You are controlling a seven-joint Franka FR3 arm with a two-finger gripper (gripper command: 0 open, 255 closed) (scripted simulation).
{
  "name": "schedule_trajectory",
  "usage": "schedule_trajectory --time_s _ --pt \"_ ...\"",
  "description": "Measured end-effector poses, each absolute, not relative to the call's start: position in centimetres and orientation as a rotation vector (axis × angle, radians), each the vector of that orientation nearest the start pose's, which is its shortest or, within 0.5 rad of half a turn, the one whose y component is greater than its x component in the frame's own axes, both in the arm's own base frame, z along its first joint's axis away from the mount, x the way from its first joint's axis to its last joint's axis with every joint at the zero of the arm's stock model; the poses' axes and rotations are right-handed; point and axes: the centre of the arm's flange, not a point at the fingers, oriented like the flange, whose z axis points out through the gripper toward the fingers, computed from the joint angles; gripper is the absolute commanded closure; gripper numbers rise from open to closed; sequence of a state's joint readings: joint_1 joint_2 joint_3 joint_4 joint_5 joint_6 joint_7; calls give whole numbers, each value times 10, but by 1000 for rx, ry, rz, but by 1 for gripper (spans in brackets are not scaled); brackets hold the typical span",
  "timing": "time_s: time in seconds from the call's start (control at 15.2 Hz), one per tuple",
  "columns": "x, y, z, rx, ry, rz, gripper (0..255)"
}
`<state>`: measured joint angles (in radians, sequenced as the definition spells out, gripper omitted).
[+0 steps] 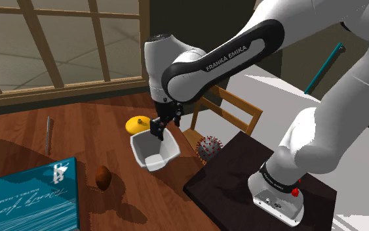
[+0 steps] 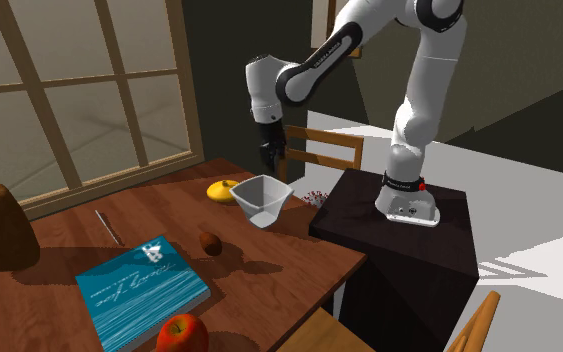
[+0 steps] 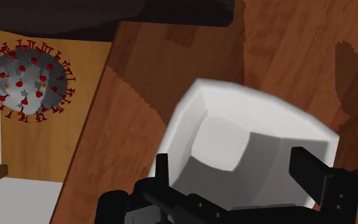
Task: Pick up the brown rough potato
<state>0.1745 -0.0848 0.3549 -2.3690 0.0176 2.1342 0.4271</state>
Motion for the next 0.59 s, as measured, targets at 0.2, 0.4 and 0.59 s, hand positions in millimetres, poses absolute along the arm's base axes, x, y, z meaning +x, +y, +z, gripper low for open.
schedule_trajectory --time_s 0.2,0.4,0.59 --pt "418 267 322 -3217 -163 187 0" --pt "433 299 303 -3219 -183 163 0" --pt "442 331 285 -3220 -203 139 0"
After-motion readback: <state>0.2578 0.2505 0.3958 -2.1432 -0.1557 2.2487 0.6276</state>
